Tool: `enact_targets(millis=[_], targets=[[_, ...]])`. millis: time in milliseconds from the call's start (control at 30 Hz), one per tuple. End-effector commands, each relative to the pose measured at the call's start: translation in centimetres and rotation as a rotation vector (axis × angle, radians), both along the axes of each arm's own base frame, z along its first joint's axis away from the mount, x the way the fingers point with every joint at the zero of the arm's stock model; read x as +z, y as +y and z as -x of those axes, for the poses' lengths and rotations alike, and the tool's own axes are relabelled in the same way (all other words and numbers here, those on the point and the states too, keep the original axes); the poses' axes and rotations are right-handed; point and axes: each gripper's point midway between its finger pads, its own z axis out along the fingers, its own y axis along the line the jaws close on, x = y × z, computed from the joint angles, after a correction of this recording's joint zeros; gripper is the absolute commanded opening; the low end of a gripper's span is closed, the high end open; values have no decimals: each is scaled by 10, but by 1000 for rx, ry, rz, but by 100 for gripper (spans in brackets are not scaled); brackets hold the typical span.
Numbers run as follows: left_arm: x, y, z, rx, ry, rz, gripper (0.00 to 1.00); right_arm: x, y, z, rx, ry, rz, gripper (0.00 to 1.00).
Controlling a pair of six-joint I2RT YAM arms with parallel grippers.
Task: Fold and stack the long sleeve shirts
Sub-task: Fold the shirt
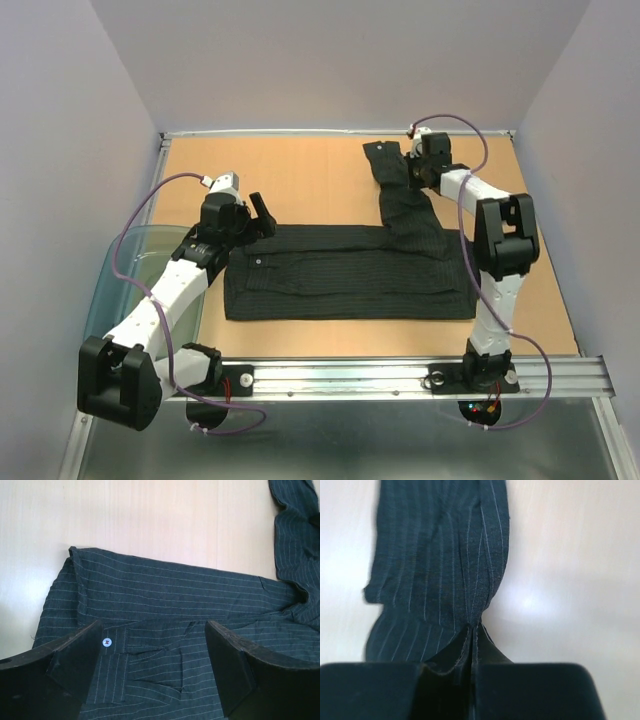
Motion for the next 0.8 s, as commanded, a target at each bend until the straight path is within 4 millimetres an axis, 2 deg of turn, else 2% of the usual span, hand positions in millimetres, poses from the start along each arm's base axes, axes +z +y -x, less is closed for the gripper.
enact_targets(millis=[0, 33, 67, 100, 133, 167, 200, 267, 300, 333, 367, 400, 433, 500, 533, 567, 600, 700, 733, 767], targets=[[7, -4, 0, -5, -29, 14, 94, 120, 14, 30, 54, -186, -61, 0], [8, -4, -1, -3, -31, 18, 94, 130, 22, 41, 68, -195, -82, 1], [8, -6, -1, -2, -31, 25, 94, 120, 32, 64, 88, -154, -115, 0], [9, -7, -1, -3, -31, 30, 94, 144, 38, 80, 103, -197, -138, 1], [10, -8, -1, -4, -32, 33, 94, 148, 45, 95, 120, -197, -153, 1], [12, -10, -1, -11, -36, 33, 94, 130, 64, 121, 173, -147, -167, 1], [13, -13, 0, -22, -38, 38, 94, 146, 83, 146, 207, -156, -235, 1], [14, -17, 2, -34, -40, 41, 94, 142, 100, 178, 261, -116, -291, 1], [15, -20, 5, -44, -43, 42, 94, 119, 112, 209, 301, -46, -302, 1], [15, -21, 6, -49, -41, 45, 94, 114, 110, 221, 297, -23, -321, 1], [13, -23, 8, -51, -37, 48, 94, 119, 125, 249, 350, 7, -383, 1], [14, -27, 10, -61, -37, 60, 94, 100, 128, 272, 369, 80, -409, 2], [13, -29, 11, -61, -34, 64, 94, 95, 139, 297, 412, 157, -479, 4], [11, -35, 15, -75, -25, 75, 94, 93, 138, 328, 429, 229, -531, 4], [10, -40, 18, -90, -20, 76, 94, 82, 134, 345, 422, 283, -548, 7], [8, -41, 20, -90, -12, 81, 94, 82, 133, 360, 408, 342, -584, 12], [7, -43, 21, -92, -9, 81, 94, 90, 130, 371, 416, 336, -607, 32], [0, -46, 24, -87, 14, 87, 94, 97, 121, 394, 391, 401, -616, 62], [-3, -46, 24, -83, 23, 85, 94, 102, 115, 386, 331, 373, -592, 70], [-7, -46, 24, -81, 34, 84, 94, 100, 108, 386, 281, 388, -565, 72]])
